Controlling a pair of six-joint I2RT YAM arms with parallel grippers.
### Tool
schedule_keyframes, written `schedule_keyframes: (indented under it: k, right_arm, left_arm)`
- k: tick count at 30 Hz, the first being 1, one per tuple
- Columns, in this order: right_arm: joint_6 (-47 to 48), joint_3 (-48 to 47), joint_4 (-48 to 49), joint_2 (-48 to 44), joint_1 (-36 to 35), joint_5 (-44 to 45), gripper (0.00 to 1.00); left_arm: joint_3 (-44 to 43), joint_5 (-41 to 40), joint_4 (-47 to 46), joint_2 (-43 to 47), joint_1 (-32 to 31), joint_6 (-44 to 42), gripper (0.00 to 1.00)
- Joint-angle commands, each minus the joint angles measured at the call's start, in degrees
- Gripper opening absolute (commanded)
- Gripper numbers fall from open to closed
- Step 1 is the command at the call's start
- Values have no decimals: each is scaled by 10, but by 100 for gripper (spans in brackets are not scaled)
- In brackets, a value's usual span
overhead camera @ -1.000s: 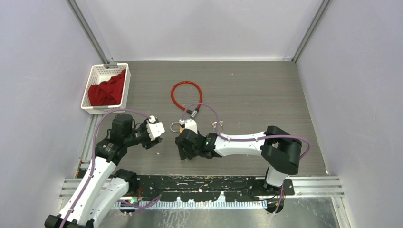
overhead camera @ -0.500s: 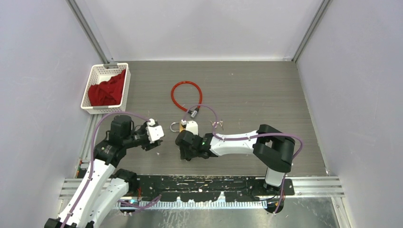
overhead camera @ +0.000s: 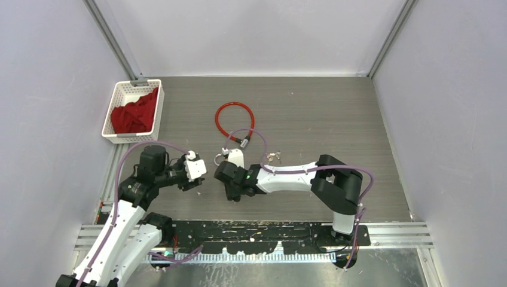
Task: Unlock with the key
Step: Pick up the key from the center of the board.
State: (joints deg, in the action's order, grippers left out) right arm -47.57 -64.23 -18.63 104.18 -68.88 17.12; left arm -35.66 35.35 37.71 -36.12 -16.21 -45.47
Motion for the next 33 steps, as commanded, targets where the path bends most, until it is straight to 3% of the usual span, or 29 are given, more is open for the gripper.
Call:
schedule_keyframes:
  k: [1,12,17,25,33]
  right_arm:
    - [18,-39,-28,9,-4,30,37]
    - [37,-24,-40,24,-10,28,32]
    - [44,-13,-33,6,-12,33,1]
    - [82,47,26,-81,-11,15,1]
    - [143,100,93,-194,-10,-12,1]
  left_arm:
    - [-25,23,-1,-3,2,-6,57]
    - [-35,31,-4,-20,3,-5,57]
    - [-39,32,2,-18,2,-5,57]
    - [-40,72,23,-16,3,-29,57]
    - [-34,137,36,0,3,-107,58]
